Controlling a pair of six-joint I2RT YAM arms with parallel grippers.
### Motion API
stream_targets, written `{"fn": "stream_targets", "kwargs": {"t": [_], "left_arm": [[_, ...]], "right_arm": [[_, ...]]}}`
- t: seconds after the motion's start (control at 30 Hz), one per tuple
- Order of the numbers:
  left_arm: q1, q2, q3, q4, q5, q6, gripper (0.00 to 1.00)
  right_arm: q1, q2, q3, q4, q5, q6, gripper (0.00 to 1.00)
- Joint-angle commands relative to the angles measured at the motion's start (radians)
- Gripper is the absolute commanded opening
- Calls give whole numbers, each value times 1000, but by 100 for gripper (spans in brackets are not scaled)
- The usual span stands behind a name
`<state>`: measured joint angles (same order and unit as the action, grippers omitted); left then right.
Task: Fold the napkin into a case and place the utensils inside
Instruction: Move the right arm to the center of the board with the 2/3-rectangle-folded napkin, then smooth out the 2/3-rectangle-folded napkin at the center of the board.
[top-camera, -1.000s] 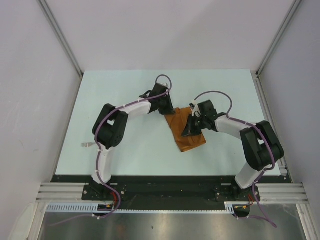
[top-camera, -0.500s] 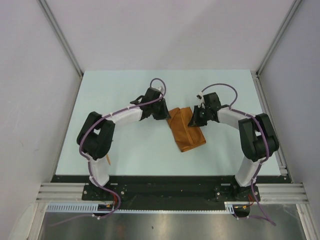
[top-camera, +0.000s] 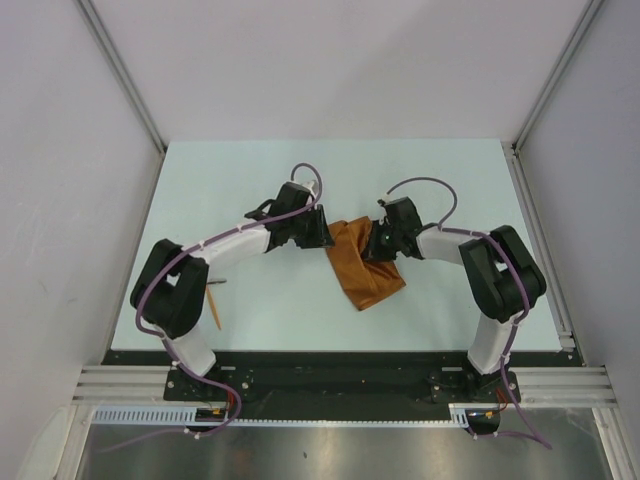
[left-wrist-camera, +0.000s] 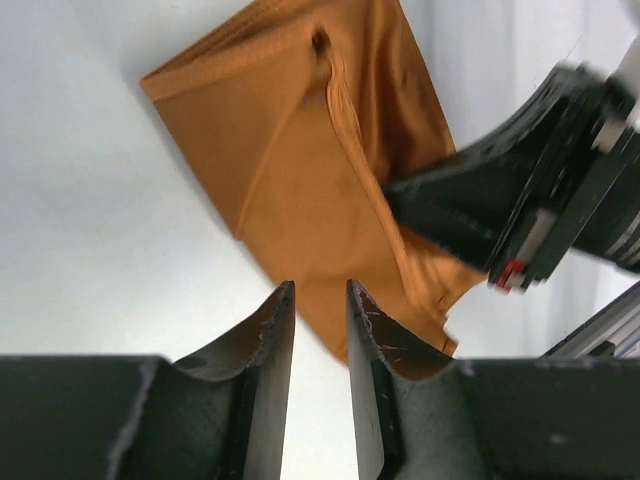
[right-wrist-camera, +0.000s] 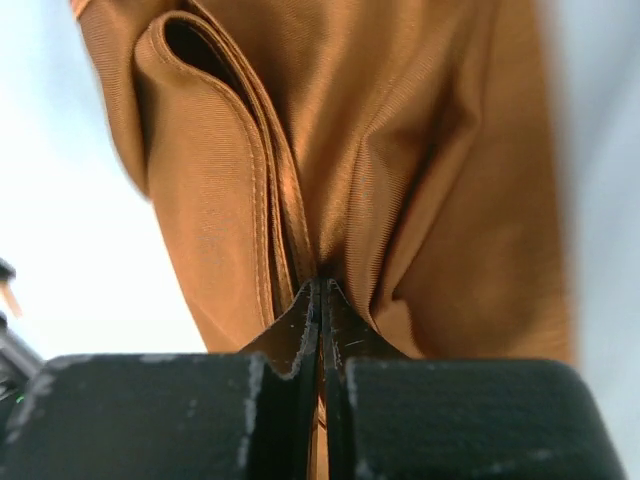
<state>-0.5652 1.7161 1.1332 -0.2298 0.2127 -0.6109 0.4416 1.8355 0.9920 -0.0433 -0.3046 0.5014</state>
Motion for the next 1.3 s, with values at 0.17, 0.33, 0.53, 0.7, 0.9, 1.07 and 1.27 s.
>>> {"fn": "stream_targets", "kwargs": {"t": [0.17,0.33,0.53,0.7,0.9,1.07,1.27], "left_arm": [[25,2,91,-60,10,97,32],[19,101,175,-16,118,57,26],[-4,160,226,-12,146,33,27],[-13,217,252,-3,197,-7,27],[-16,201,218,11,156,-27,25],[-16,191,218,-16,129,-13,25],[-15,183,201,-20,106,-9,24]], "right_arm": [[42,-61,-41,-44,-22,108,0],[-38,-47,49,-113,-45,-33,0],[-95,-30,154,-179,-30,-100,5],[-132,-7,189,-172,-39,-104,25],[-145,123,308,-159,-88,-107,34],[-144,197,381,-161,-99,-110,34],[-136,234,418,-158,-99,-107,23]]}}
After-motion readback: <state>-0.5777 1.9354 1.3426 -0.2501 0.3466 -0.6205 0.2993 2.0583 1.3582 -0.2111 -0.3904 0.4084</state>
